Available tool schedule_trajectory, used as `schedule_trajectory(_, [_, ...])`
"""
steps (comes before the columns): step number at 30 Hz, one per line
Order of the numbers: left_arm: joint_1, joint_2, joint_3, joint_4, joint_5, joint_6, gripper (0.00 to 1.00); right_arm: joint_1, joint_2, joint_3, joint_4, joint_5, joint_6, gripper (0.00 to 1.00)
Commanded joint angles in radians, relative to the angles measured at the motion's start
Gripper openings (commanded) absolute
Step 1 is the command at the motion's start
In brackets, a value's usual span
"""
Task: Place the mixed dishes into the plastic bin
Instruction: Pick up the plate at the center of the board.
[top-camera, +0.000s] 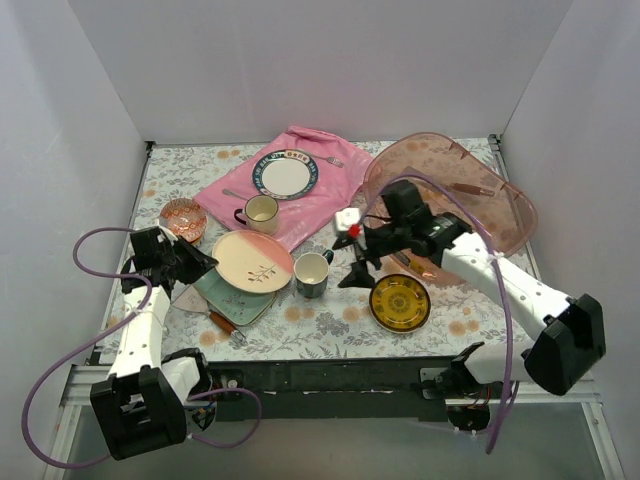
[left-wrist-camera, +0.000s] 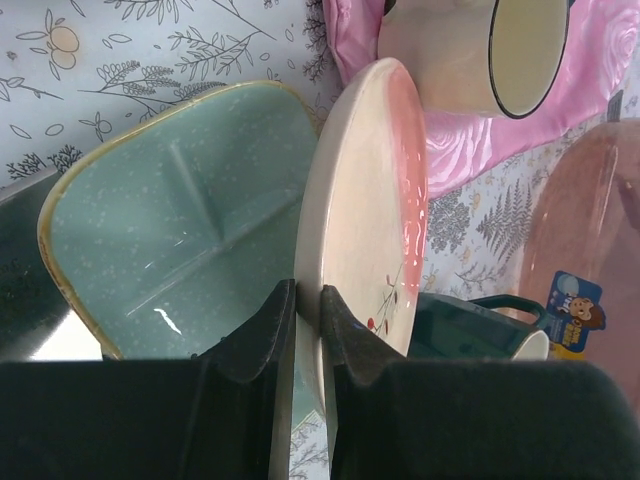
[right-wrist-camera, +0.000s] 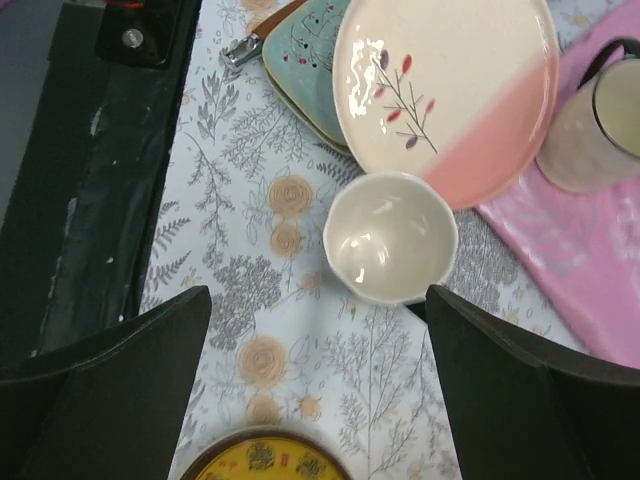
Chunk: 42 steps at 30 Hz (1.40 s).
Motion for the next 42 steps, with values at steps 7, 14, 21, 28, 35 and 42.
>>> schedule_trajectory(7, [0.017,-0.056,0.009,0.042,0.133,-0.114,0.00,0.552,0.272,0.168,0.287,0.884,-0.006,0.96])
schedule_trajectory(14, [0.021,-0.062,0.007,0.033,0.143,-0.119,0.00,0.668,0.444,0.186,0.497,1.073,-0.017,0.95])
schedule_trajectory(21, [0.025,-0.067,0.002,0.033,0.153,-0.121,0.00,0.702,0.544,0.168,0.672,1.179,-0.032,0.88])
schedule_trajectory(28, [0.029,-0.073,0.005,0.031,0.160,-0.122,0.00,0.719,0.619,0.154,0.795,1.245,-0.071,0.79])
schedule_trajectory(35, [0.035,-0.081,0.004,0.030,0.160,-0.121,0.00,0.725,0.659,0.143,0.867,1.288,-0.091,0.50])
schedule_trajectory(42, [0.044,-0.094,0.015,0.014,0.158,-0.122,0.00,0.742,0.648,0.128,0.916,1.316,-0.098,0.17])
